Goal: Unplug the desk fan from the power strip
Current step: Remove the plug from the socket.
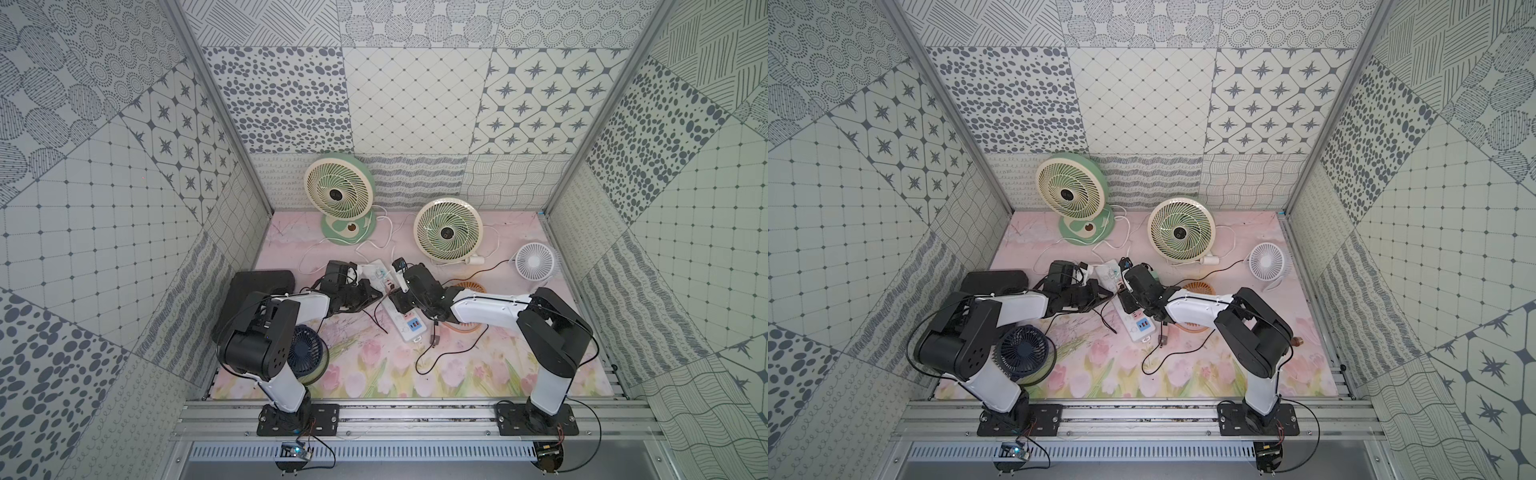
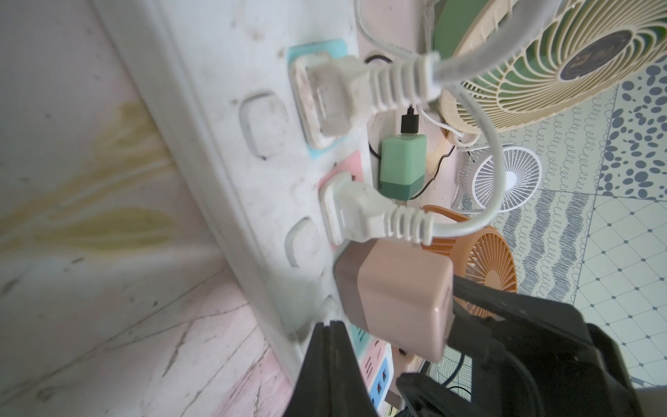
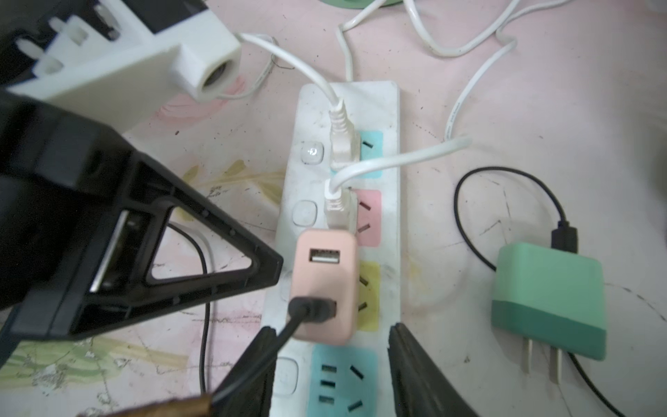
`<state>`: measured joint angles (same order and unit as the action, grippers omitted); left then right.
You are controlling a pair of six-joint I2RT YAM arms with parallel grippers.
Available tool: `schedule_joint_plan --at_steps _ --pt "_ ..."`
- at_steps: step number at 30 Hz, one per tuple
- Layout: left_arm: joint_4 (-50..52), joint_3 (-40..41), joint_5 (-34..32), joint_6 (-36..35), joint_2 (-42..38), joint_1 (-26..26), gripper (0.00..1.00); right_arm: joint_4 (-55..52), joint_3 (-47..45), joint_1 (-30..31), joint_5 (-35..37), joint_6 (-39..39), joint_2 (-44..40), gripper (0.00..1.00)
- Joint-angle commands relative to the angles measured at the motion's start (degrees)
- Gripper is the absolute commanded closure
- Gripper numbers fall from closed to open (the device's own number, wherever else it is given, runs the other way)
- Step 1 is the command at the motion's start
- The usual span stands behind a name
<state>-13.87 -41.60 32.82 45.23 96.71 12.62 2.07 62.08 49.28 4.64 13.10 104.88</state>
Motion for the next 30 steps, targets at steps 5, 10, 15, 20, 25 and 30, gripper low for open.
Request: schedule_joint_plan --at_steps 5,10,15,20,25,30 --pt "0.3 -0.7 1.5 -0.9 1.1 -0.3 1.00 6.6 2.9 0.8 2.8 1.5 3.8 0.50" --pt "0.3 -0.8 1.5 -0.6 1.6 -0.2 1.00 7.5 3.5 1.6 4.5 1.1 5.2 0.62" --pt "0.2 -1.0 1.5 -0.3 2.5 -0.1 1.00 7.5 3.3 2.7 7.1 0.8 5.4 0.76" --pt "1.7 -1.5 0.3 -0.8 3.2 0.2 1.00 7.7 3.0 5.4 12.9 -2.1 4.4 0.82" --pt "2.8 -2.0 -0.2 -0.9 4.0 0.5 1.00 7.9 1.8 4.6 13.2 0.8 3.3 0.83" --pt "3.1 -2.1 -0.3 -1.0 4.1 0.6 1.00 8.3 2.0 3.8 9.7 3.1 3.3 0.84"
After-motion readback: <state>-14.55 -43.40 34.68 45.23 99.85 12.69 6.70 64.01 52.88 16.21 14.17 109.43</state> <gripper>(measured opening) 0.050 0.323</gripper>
